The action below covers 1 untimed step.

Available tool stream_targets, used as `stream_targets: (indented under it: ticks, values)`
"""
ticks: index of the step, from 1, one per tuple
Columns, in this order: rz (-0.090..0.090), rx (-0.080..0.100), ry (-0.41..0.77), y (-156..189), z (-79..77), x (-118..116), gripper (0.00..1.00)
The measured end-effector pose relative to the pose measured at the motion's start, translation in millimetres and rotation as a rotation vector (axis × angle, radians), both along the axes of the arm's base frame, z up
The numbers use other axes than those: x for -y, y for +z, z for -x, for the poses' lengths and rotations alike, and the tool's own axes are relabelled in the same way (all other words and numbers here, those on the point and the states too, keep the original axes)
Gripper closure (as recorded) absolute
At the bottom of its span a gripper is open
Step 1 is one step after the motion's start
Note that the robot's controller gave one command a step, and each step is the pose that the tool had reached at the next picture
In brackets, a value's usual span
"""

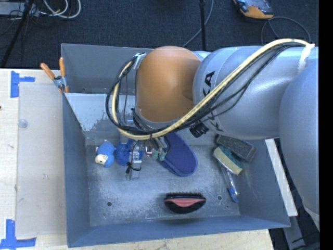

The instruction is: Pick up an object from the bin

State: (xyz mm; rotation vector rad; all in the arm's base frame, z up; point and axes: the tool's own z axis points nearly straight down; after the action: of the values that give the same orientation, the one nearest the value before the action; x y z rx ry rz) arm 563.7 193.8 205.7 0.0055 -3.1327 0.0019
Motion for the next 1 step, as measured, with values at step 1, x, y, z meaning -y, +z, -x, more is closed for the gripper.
stream_targets:
  ticks: [1]
  values:
    - [-0.001, 0.007, -0.005, 4.8, -1.8, 1.1, 0.0]
